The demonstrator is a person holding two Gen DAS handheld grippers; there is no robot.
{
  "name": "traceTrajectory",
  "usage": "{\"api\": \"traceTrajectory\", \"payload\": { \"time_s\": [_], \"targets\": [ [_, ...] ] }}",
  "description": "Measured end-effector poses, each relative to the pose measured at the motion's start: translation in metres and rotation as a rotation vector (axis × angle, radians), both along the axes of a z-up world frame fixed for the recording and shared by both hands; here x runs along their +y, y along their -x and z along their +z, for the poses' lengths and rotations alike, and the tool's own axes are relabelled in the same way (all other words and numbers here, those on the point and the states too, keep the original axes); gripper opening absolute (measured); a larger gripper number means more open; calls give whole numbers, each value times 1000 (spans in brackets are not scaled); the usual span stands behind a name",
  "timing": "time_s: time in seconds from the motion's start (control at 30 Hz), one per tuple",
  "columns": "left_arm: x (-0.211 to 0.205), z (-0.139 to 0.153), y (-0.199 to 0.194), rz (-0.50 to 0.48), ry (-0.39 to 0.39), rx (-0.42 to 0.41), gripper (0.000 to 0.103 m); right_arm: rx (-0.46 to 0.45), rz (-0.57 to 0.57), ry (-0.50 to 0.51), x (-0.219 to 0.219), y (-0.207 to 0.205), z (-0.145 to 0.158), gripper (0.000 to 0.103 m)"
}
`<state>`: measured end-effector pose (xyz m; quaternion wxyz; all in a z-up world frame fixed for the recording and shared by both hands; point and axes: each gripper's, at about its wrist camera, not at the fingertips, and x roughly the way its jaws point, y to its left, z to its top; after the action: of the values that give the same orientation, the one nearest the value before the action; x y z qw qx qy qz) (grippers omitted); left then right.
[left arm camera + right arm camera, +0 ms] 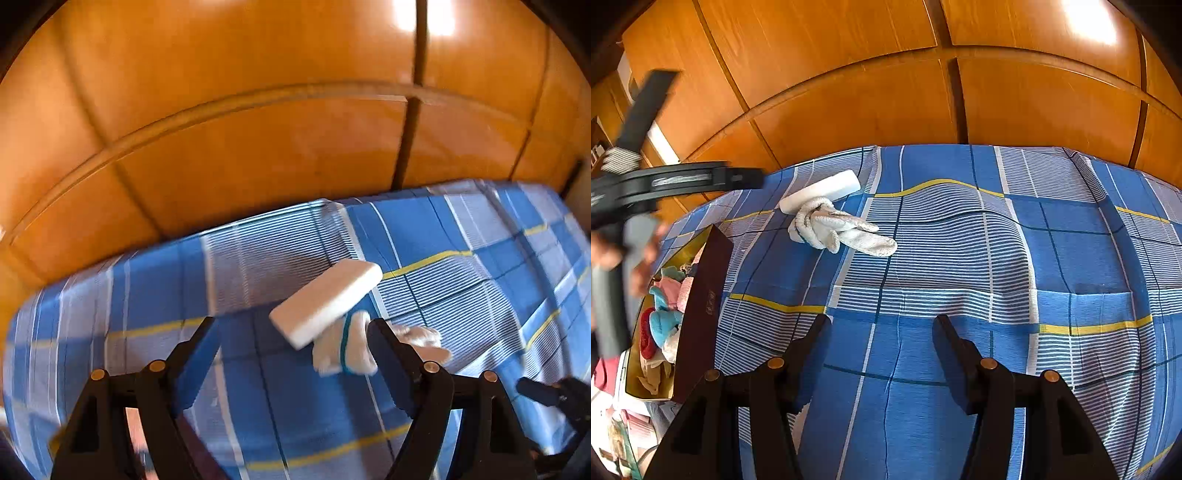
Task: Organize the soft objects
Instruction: 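Grasp the white sponge bar with the left gripper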
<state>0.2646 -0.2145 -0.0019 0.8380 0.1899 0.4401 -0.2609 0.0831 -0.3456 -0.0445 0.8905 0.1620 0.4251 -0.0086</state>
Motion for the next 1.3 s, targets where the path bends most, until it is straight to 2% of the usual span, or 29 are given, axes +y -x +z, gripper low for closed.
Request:
{"api": "traceTrajectory", "payload": {
  "time_s": [0.2,0.3,0.37,0.53,0.63,0.7,0.73,0.8,0.9,1.1,1.3],
  "targets": [
    [-23,-34,-31,-120,-59,76,82,3,-11,-40,-4,0,1,57],
    [-28,-42,-43,-141,-29,119,82,4,-19,-57,-6,0,2,57],
    [-33,-47,-52,-158,-3,162,86,8,-21,-65,-6,-1,1,57],
    [-47,-62,-56,-222,-27,211,88,18,-30,-88,-8,0,-1,57],
    [-53,-68,-55,-239,-30,223,82,18,-34,-105,-9,0,-1,57],
    [-55,-69,-53,-242,-33,224,69,18,-34,-109,-9,0,0,57],
    [-56,-69,-51,-243,-32,229,68,18,-35,-111,-10,0,0,57],
    [-55,-63,-44,-232,-10,209,59,18,-40,-116,-10,0,0,57],
    [-48,-51,-36,-210,42,179,52,20,-47,-115,-11,0,0,57],
    [-30,-14,-3,-176,152,121,51,7,-50,-108,-11,0,5,57],
    [-8,13,48,-87,138,60,52,3,-52,-95,-10,2,7,57]
  ]
}}
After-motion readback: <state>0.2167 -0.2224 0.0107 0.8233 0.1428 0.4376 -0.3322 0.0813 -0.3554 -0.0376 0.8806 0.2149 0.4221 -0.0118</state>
